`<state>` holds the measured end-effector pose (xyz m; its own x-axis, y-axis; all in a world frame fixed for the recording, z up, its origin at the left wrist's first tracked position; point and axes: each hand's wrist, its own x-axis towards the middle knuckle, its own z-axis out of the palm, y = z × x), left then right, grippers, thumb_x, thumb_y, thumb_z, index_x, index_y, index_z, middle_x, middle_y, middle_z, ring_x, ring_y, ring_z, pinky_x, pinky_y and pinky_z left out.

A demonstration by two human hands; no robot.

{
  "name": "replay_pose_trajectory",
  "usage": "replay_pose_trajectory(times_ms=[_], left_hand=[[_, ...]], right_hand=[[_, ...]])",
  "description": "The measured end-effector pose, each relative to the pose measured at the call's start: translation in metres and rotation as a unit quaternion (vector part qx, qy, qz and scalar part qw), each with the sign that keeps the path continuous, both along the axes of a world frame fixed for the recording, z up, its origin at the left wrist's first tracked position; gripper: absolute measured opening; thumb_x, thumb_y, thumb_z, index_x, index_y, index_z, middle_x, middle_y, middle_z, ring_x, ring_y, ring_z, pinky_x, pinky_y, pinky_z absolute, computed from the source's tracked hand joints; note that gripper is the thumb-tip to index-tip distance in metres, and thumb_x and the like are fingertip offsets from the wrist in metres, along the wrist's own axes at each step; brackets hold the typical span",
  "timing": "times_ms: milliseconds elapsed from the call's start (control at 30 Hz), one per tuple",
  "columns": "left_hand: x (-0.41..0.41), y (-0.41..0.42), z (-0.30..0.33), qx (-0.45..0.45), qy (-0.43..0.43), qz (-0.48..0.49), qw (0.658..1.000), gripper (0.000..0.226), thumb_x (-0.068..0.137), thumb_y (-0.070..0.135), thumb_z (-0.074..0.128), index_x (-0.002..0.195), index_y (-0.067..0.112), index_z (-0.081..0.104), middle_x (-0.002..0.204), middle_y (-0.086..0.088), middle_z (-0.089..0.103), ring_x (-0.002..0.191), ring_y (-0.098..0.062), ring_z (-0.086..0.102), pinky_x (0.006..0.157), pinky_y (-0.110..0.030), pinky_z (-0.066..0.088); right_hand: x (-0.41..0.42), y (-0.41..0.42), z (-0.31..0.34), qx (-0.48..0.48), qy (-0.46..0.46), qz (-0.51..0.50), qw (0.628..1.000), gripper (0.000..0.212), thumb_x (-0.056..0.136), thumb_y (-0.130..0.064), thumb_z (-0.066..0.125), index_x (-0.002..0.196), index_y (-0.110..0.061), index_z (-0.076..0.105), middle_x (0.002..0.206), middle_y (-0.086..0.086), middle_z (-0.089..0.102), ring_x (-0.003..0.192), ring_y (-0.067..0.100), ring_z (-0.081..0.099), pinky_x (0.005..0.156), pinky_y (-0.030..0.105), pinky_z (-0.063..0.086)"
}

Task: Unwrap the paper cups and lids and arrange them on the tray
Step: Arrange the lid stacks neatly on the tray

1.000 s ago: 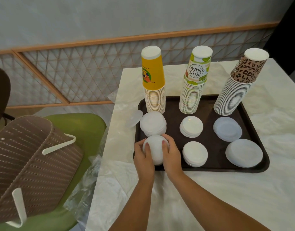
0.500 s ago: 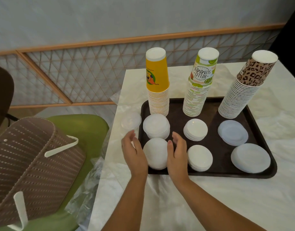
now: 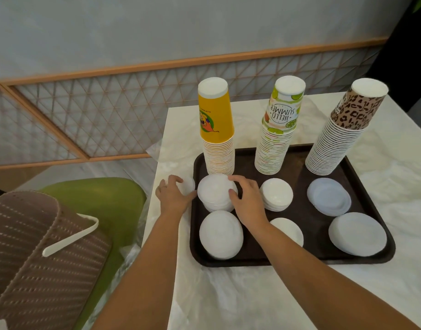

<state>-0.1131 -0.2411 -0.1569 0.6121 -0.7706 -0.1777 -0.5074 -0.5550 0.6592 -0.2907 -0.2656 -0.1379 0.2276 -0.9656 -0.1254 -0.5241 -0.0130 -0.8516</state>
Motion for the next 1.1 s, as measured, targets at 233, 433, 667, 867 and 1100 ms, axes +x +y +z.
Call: replay_pose_trajectory(times_ms=[233,433,667,867,1100], left_hand=[[-0.010,-0.003,0.015,0.001,0.057,0.088,0.995,0.064,0.070,0.031,0.081,0.119,0.015,0.043,0.133,-0.015,0.037,0.127,-0.031,0.031,0.094,-0.038,0.037],[-0.033,0.006,0.046,-0.206,0.055,0.120,0.970,0.059,0.068,0.028,0.082,0.114,0.020,0.045,0.132,-0.006,0.039,0.122,-0.022,0.035,0.084,-0.028,0.035],[-0.063,0.006,0.040,-0.058,0.000,-0.128,0.990,0.081,0.066,0.032,0.083,0.133,0.023,0.038,0.140,-0.001,0.033,0.128,-0.021,0.032,0.095,-0.025,0.032],[-0.072,0.004,0.043,-0.012,0.083,-0.115,0.990,0.071,0.087,0.038,0.062,0.145,0.021,0.025,0.148,-0.005,0.028,0.133,-0.022,0.034,0.106,-0.034,0.035],[-0.079,-0.007,0.048,0.055,0.174,-0.008,0.983,0.058,0.102,0.027,0.036,0.151,0.019,0.007,0.156,-0.007,0.019,0.140,-0.030,0.027,0.113,-0.042,0.031]], right_hand=[[0.002,-0.002,-0.002,0.045,-0.022,-0.017,0.999,0.035,0.098,-0.017,0.048,0.132,-0.024,0.044,0.135,0.006,0.044,0.116,0.016,0.051,0.088,0.016,0.035],[0.003,-0.004,-0.006,0.060,-0.050,-0.022,0.997,0.038,0.097,-0.014,0.049,0.133,-0.022,0.043,0.135,0.005,0.046,0.119,0.016,0.049,0.090,0.019,0.037],[-0.002,-0.003,-0.009,0.121,-0.106,-0.043,0.986,0.051,0.094,-0.004,0.047,0.140,-0.026,0.039,0.141,0.001,0.046,0.131,0.021,0.041,0.110,0.042,0.036],[-0.004,-0.001,-0.005,0.192,-0.167,-0.080,0.964,0.038,0.101,-0.019,0.037,0.138,-0.028,0.042,0.143,-0.002,0.043,0.132,0.021,0.040,0.110,0.043,0.037],[0.003,0.000,0.009,0.219,-0.167,-0.013,0.961,0.052,0.103,-0.029,0.034,0.151,-0.030,0.015,0.157,-0.002,0.021,0.143,0.020,0.022,0.113,0.035,0.023]])
